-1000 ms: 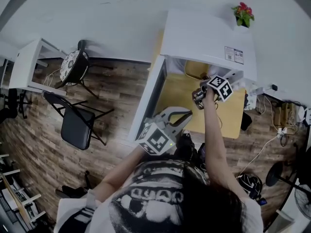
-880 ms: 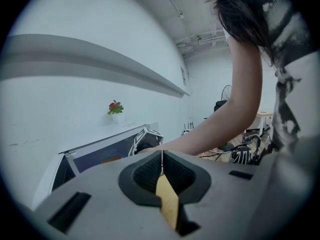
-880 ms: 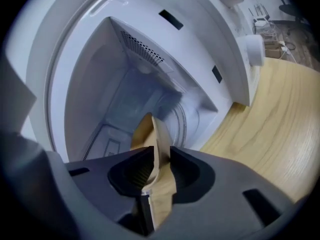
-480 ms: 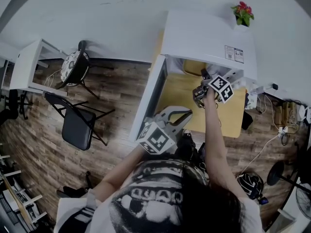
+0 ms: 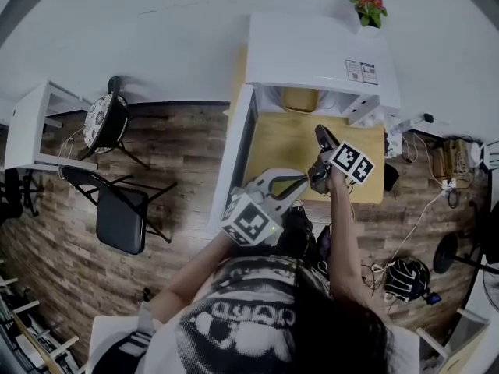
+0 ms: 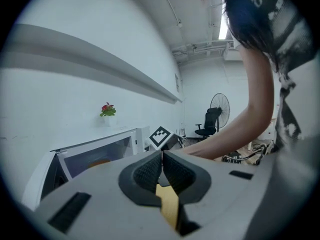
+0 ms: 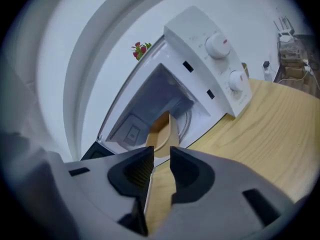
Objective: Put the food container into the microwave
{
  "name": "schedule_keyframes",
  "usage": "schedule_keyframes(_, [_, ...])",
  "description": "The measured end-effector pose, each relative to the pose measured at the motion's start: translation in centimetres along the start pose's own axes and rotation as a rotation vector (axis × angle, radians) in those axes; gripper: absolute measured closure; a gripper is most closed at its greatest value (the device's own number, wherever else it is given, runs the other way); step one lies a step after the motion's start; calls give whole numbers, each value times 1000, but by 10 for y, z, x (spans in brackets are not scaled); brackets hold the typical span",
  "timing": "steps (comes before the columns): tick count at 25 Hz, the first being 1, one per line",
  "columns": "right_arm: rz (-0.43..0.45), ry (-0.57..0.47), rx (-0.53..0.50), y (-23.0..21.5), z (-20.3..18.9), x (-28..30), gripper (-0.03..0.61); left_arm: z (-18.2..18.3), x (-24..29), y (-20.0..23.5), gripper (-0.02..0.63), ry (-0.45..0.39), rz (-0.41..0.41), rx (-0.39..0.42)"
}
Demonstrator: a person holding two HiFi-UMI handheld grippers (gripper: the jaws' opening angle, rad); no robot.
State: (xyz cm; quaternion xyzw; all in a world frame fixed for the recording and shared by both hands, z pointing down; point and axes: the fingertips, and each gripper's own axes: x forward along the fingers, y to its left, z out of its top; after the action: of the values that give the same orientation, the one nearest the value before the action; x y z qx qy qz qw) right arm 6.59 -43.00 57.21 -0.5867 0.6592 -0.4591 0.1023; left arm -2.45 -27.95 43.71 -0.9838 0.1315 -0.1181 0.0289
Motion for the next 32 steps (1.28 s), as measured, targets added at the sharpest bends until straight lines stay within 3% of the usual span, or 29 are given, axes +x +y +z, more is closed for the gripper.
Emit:
schedule_keyframes(6, [-31, -58, -58, 6, -15, -65, 506, -11, -1, -20, 606, -16, -95, -17])
schedule_keyframes(14, [-34, -54, -139, 13, -42, -131, 517, -31, 5, -36, 606, 18, -126, -32])
schedule_keyframes(23, [14, -12, -251, 21, -64, -192, 523, -24, 14, -66, 606, 34, -77, -39])
schedule_keyframes(32, [93, -17, -379, 26, -73, -271, 548, -13, 22, -137, 606, 39, -5, -58])
